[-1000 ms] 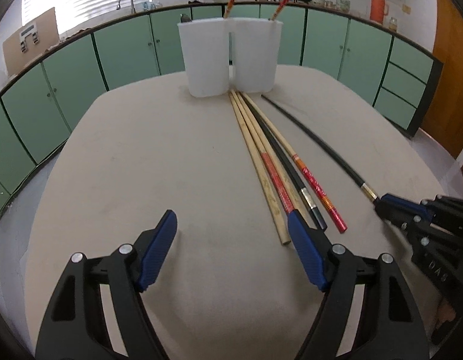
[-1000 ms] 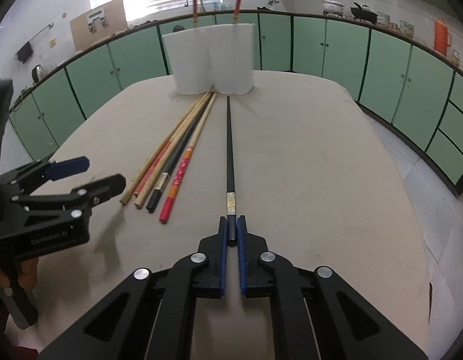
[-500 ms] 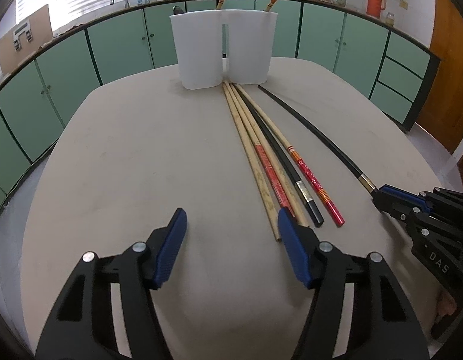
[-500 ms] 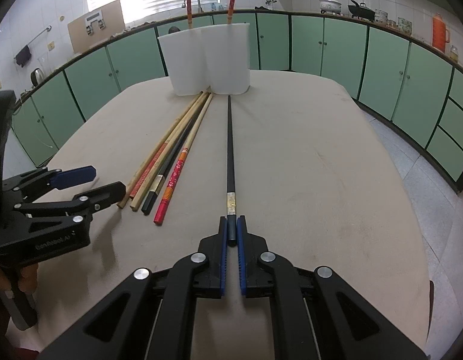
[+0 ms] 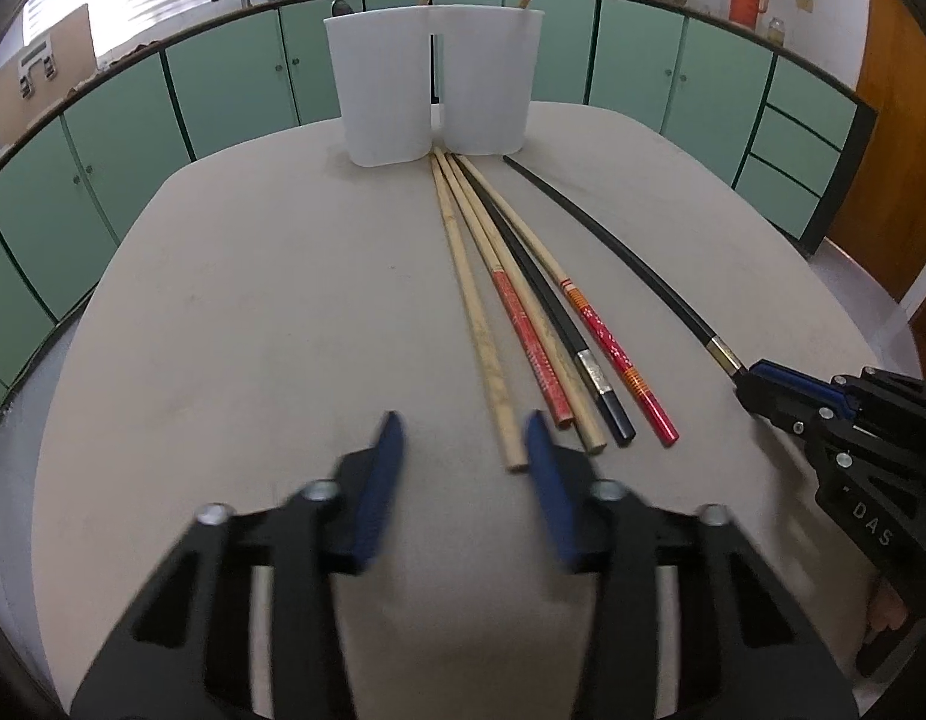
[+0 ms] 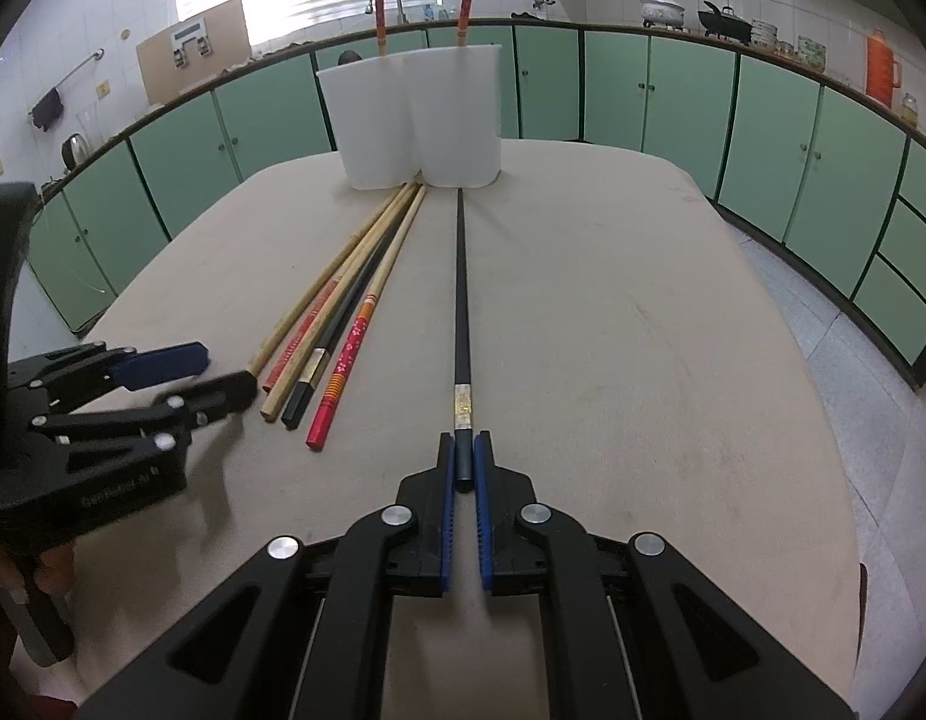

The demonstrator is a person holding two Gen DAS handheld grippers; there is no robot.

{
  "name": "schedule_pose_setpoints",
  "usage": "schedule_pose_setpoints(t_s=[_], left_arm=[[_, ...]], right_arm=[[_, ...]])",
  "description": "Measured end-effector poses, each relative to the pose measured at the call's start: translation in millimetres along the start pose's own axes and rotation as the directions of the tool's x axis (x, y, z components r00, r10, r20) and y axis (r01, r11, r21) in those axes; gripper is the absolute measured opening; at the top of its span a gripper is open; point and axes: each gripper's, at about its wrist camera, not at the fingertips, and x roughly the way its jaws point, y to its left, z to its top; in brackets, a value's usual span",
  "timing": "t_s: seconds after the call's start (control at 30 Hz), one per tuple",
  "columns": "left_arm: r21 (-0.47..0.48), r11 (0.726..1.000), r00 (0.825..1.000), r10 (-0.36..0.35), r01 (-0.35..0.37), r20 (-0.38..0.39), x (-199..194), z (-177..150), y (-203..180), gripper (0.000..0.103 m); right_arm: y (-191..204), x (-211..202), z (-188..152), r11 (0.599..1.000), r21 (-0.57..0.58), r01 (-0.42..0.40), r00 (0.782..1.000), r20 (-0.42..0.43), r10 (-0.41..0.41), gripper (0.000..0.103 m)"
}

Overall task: Organize utensils
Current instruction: 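Grasp a plain bamboo chopstick with the left tool while the right tool holds the black chopstick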

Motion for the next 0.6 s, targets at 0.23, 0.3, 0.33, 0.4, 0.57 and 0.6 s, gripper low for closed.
schedule_pose_setpoints(t_s=[0.23, 0.3, 0.33, 0.4, 0.57, 0.6], left_arm=[[-0.021, 1.000, 1.000, -0.021, 0.021, 0.005, -3, -2, 4, 0.007], [-0.038, 0.999, 1.000, -0.009, 0.010, 0.006, -4, -3, 8, 0.006], [-0.049, 0.999, 1.000, 0.001, 0.000, 0.006, -5, -4, 12, 0.006], [-0.058, 0.998, 1.000, 0.012, -0.012, 0.006, -7, -6, 17, 0.006], [-0.093, 0.994, 0.998, 0.058, -0.057, 0.010, -16, -16, 31, 0.006], [-0.105, 0.992, 0.998, 0.066, -0.065, 0.010, -18, -17, 34, 0.006]], right_arm=[[0, 0, 0, 1.000, 0.000, 0.011, 1.000, -0.001, -0.011, 0.007], [0, 0, 0, 1.000, 0.001, 0.017, 1.000, -0.003, -0.017, 0.007], [0, -1, 0, 1.000, 0.002, 0.022, 1.000, -0.005, -0.022, 0.007], [0, -1, 0, 0.999, 0.002, 0.036, 0.999, -0.009, -0.036, 0.007], [-4, -1, 1, 0.998, 0.022, 0.060, 0.998, -0.017, -0.060, 0.007], [-5, -1, 1, 0.998, 0.025, 0.063, 0.998, -0.018, -0.062, 0.007]])
